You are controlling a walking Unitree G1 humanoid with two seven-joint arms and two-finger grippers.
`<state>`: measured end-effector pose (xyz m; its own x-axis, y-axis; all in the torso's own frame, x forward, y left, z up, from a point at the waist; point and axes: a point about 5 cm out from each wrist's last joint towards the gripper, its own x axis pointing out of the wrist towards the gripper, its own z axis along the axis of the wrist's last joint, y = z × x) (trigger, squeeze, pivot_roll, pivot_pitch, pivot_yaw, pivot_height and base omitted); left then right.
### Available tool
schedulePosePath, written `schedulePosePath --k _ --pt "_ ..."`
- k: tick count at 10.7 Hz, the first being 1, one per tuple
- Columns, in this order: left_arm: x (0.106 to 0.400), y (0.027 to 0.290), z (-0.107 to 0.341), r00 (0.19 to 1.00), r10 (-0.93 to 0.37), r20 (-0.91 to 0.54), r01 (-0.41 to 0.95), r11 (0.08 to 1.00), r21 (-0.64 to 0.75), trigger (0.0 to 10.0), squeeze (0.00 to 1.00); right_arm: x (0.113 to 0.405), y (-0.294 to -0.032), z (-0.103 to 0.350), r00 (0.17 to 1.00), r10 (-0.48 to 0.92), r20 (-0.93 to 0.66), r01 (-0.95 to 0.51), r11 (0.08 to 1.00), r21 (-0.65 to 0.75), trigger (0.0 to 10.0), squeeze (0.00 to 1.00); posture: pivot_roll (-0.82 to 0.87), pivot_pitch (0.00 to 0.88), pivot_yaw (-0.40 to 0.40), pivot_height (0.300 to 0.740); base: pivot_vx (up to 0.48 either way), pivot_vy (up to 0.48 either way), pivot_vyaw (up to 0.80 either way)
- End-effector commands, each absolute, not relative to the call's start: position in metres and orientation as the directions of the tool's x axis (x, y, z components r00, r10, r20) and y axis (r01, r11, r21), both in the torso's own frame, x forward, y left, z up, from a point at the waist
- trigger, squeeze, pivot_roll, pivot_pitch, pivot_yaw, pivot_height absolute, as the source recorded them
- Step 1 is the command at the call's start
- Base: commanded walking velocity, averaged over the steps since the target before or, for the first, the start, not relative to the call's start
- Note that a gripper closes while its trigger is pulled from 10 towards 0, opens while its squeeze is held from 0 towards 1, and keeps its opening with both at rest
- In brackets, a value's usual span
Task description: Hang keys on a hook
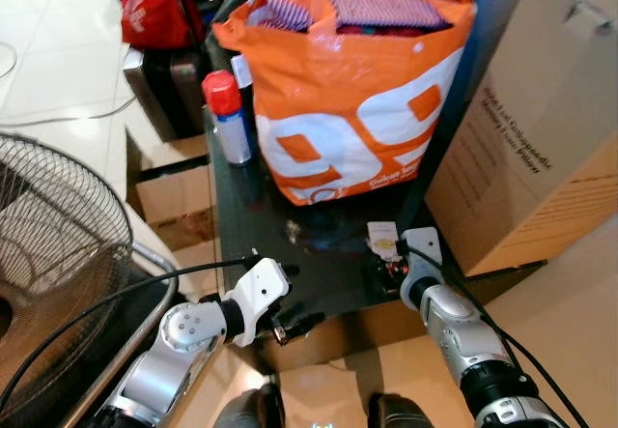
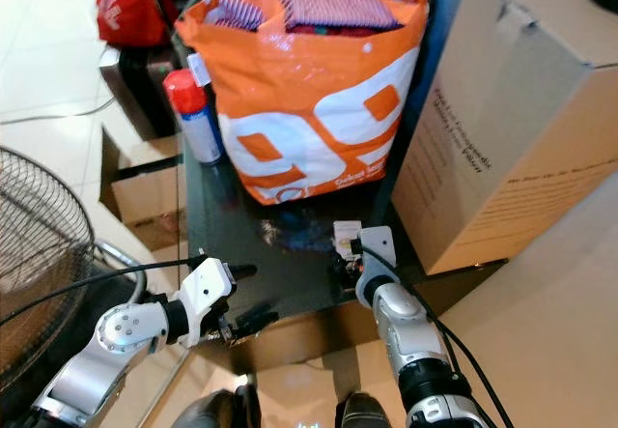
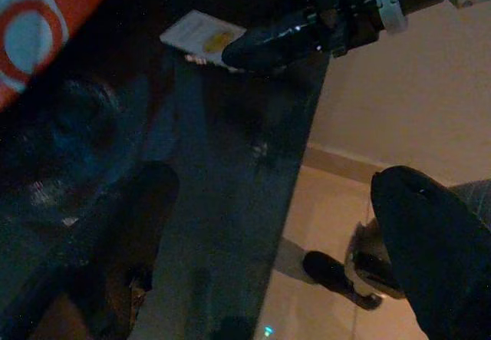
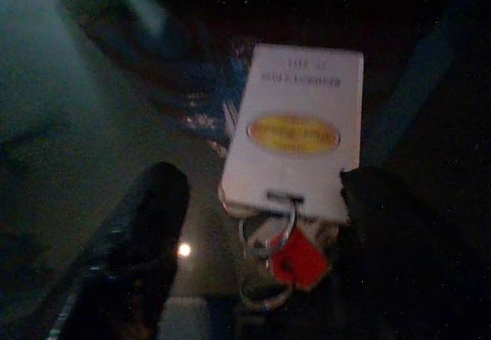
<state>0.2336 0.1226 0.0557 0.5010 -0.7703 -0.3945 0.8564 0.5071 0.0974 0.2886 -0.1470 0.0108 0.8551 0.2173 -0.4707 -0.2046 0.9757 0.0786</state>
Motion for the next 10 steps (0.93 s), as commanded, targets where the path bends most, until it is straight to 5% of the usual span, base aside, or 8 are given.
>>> schedulePosePath --k 1,4,7,10 --pt "0.232 0.1242 0.0564 0.496 -0.769 -0.403 0.859 0.502 0.1 10.0 0.25 0.289 -0.1462 0.0097 0.855 0.212 -0.474 -0.203 0.977 0.071 4.3 0.0 -0.14 0.188 0.068 0.74 0.0 0.0 0.0" --pt "0.2333 0.1222 0.0586 0.502 -0.767 -0.4 0.856 0.508 0.1 10.0 0.25 0.2875 -0.147 0.0083 0.842 0.241 -0.483 -0.278 0.961 -0.004 2.7 0.0 -0.14 0.193 0.062 0.74 0.0 0.0 0.0" --pt "0.2333 0.1208 0.0582 0.502 -0.766 -0.401 0.855 0.509 0.099 10.0 0.25 0.2874 -0.1461 0.0079 0.841 0.242 -0.484 -0.292 0.956 -0.029 0.0 0.0 -0.15 0.193 0.06 0.74 0.0 0.0 0.0" --pt "0.2336 0.1198 0.0577 0.502 -0.766 -0.401 0.855 0.509 0.097 10.0 0.25 0.2867 -0.1484 0.0073 0.839 0.236 -0.49 -0.294 0.955 -0.044 0.0 0.0 -0.15 0.19 0.058 0.74 0.0 0.0 0.0"
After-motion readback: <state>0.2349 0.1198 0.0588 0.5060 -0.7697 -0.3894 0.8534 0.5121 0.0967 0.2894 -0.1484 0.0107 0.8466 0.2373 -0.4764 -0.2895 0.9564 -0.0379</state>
